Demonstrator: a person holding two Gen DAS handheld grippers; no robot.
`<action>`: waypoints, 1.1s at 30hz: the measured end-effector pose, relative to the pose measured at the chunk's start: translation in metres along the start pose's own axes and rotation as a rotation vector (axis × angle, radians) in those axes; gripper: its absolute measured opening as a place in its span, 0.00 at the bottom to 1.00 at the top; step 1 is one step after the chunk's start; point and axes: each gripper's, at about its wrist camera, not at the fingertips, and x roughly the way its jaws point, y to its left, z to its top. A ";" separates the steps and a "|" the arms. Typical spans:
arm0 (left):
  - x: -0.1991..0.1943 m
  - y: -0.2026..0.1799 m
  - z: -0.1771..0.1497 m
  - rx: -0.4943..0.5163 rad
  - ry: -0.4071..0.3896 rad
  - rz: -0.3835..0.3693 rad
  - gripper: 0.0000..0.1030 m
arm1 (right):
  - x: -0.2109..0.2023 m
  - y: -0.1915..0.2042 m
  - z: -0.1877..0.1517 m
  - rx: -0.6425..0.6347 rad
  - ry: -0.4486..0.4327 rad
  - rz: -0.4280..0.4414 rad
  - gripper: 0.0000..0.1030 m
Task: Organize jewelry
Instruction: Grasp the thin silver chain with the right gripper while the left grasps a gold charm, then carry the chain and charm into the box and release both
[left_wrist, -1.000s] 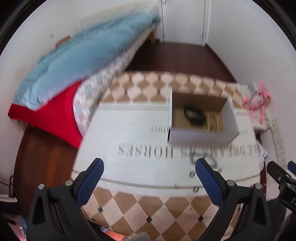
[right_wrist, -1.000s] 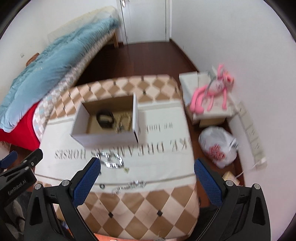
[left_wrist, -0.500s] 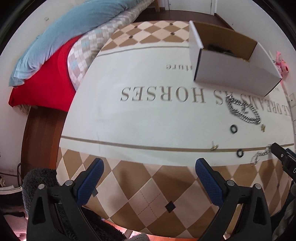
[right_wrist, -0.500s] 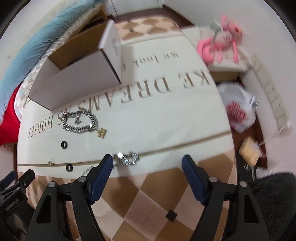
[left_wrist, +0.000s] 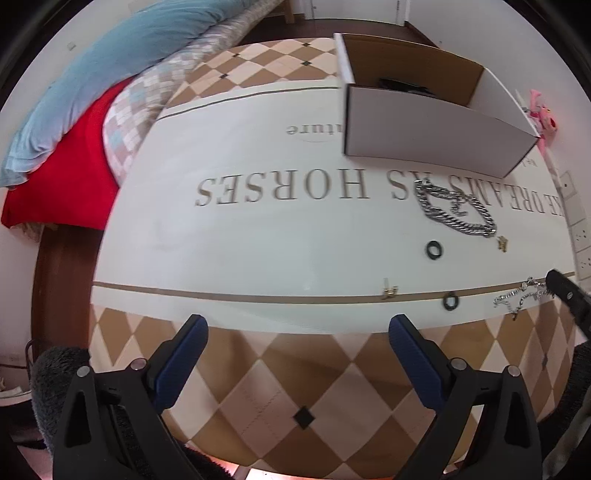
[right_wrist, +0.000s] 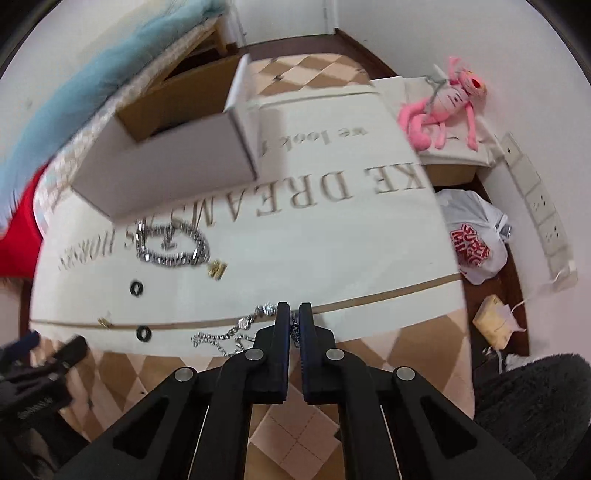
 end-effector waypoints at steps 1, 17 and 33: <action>0.001 -0.002 0.000 -0.001 0.006 -0.019 0.89 | -0.002 -0.006 0.003 0.013 -0.005 0.013 0.05; 0.007 -0.049 0.002 0.048 0.006 -0.087 0.44 | -0.010 -0.022 0.011 0.048 -0.024 0.014 0.05; -0.010 -0.050 0.003 0.100 -0.042 -0.097 0.06 | -0.020 -0.019 0.017 0.049 -0.044 0.043 0.05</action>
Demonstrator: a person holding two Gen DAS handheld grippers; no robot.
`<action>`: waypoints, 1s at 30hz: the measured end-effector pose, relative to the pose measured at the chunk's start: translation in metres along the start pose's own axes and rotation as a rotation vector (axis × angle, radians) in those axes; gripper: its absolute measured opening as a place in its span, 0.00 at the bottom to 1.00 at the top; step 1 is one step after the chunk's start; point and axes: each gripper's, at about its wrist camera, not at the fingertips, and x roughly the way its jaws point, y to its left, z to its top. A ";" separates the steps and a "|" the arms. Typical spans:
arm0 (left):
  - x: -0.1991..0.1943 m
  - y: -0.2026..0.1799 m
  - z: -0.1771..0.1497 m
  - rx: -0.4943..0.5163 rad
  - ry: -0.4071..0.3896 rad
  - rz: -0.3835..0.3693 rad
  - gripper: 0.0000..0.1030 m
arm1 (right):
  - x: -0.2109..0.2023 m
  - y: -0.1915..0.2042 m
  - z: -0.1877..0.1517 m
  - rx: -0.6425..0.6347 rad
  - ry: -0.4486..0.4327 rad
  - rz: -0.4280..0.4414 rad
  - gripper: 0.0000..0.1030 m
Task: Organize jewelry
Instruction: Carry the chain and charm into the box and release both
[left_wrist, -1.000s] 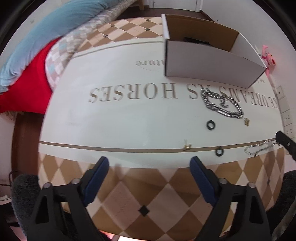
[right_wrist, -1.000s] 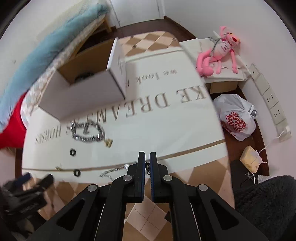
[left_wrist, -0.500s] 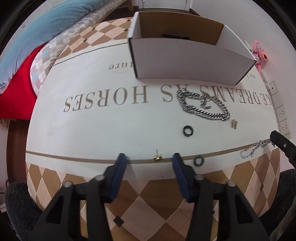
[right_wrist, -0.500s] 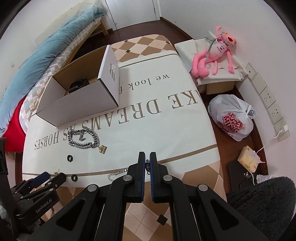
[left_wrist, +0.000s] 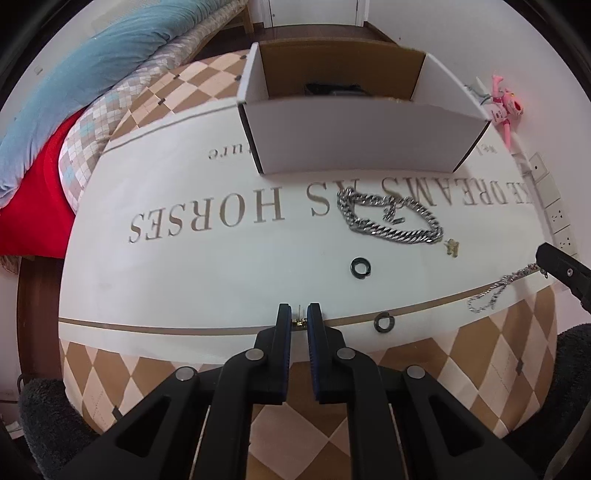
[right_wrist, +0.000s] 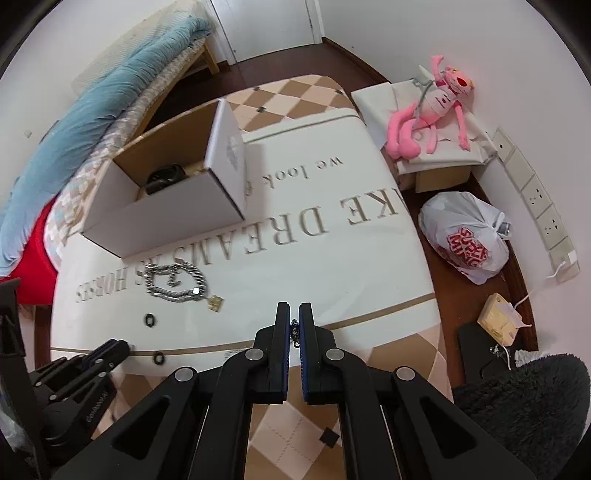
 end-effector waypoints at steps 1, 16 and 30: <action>-0.003 0.004 0.003 -0.003 -0.007 -0.008 0.06 | -0.003 0.003 0.001 -0.003 -0.004 0.007 0.05; -0.094 0.039 0.120 -0.057 -0.175 -0.148 0.06 | -0.094 0.068 0.106 -0.119 -0.182 0.212 0.05; -0.022 0.055 0.195 -0.069 -0.026 -0.115 0.06 | 0.006 0.105 0.195 -0.185 0.002 0.129 0.05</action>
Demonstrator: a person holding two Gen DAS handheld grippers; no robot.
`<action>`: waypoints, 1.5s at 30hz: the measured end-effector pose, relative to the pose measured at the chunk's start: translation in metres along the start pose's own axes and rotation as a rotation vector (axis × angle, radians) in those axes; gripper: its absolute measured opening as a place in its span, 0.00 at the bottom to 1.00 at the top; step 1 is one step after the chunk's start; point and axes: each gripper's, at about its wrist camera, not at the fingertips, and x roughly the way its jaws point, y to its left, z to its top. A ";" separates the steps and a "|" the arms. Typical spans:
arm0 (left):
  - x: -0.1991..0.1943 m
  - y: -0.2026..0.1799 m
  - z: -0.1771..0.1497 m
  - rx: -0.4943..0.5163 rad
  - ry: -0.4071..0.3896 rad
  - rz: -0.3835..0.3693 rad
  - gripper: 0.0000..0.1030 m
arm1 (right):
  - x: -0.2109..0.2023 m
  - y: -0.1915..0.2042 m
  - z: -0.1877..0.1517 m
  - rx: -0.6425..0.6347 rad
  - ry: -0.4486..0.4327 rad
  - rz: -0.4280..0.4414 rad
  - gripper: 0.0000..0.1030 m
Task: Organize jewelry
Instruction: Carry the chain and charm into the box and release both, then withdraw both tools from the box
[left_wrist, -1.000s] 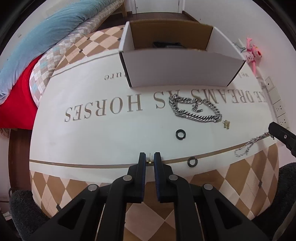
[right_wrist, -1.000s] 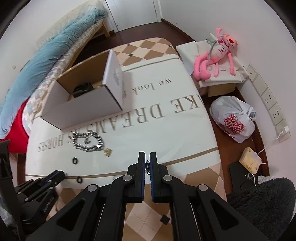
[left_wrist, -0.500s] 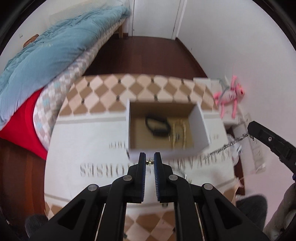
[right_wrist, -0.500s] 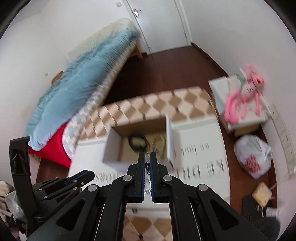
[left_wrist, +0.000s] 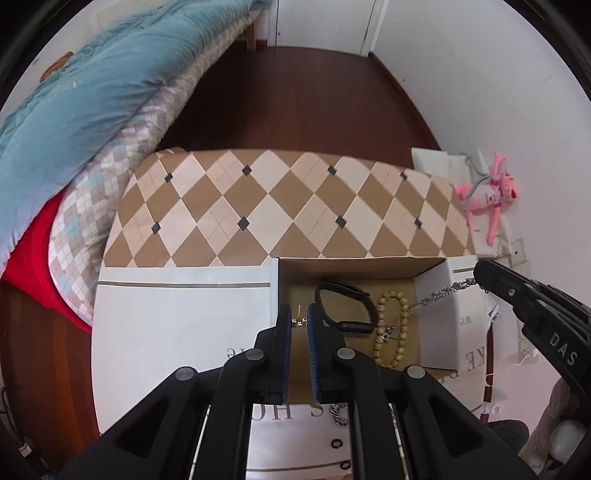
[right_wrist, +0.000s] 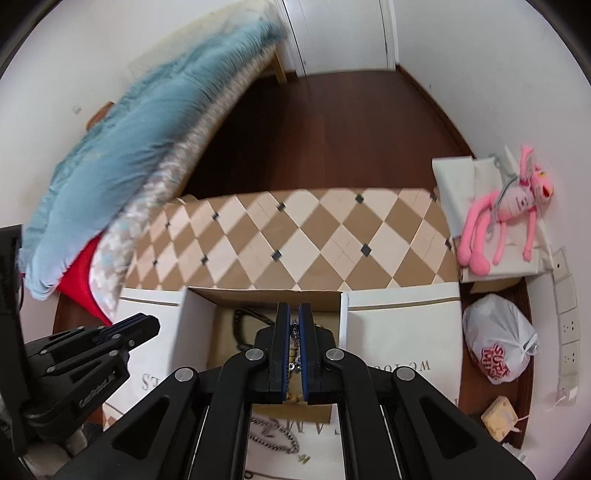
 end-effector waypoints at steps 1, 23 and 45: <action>0.006 0.001 0.001 0.002 0.015 0.004 0.06 | 0.008 -0.001 0.003 0.001 0.016 -0.004 0.05; -0.001 0.023 0.011 -0.060 0.002 0.065 0.87 | 0.039 -0.017 0.009 -0.005 0.142 -0.087 0.47; 0.004 0.020 -0.064 -0.056 -0.044 0.179 1.00 | 0.018 -0.012 -0.067 -0.055 0.095 -0.265 1.00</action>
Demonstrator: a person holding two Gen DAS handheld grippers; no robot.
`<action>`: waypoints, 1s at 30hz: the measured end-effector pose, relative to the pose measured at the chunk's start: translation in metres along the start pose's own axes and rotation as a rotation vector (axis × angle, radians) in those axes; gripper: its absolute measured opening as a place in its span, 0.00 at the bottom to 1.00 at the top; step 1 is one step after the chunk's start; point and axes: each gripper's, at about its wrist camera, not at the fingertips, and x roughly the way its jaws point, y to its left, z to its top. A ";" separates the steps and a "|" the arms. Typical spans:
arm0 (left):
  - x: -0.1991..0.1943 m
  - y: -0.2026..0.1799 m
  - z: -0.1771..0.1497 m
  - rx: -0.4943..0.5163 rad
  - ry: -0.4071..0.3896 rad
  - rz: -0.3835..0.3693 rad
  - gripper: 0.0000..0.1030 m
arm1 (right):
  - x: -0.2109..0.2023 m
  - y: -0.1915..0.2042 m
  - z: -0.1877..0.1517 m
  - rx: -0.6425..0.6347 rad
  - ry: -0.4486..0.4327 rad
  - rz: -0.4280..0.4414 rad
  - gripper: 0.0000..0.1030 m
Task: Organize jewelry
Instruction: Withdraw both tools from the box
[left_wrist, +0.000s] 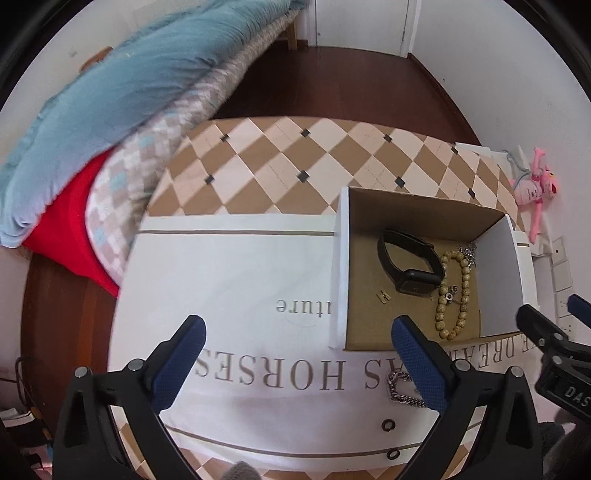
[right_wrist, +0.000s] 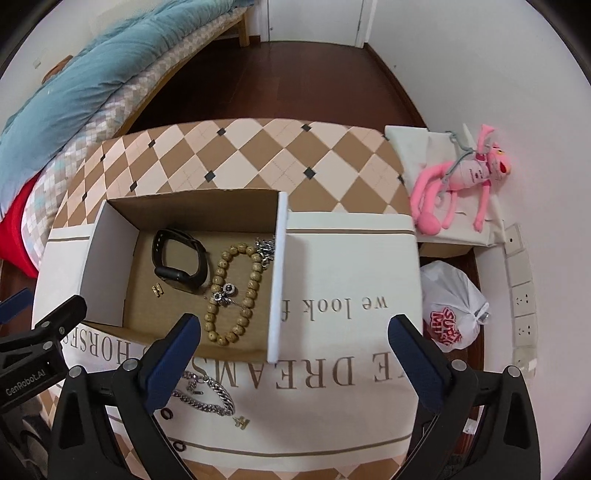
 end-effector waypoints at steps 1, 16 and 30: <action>-0.006 0.000 -0.003 0.001 -0.020 0.008 1.00 | -0.003 -0.001 -0.001 0.002 -0.007 0.002 1.00; -0.082 -0.002 -0.031 -0.004 -0.159 -0.015 1.00 | -0.079 -0.008 -0.037 0.030 -0.157 -0.004 1.00; -0.119 -0.002 -0.052 -0.016 -0.219 0.002 1.00 | -0.136 -0.017 -0.061 0.078 -0.236 0.039 1.00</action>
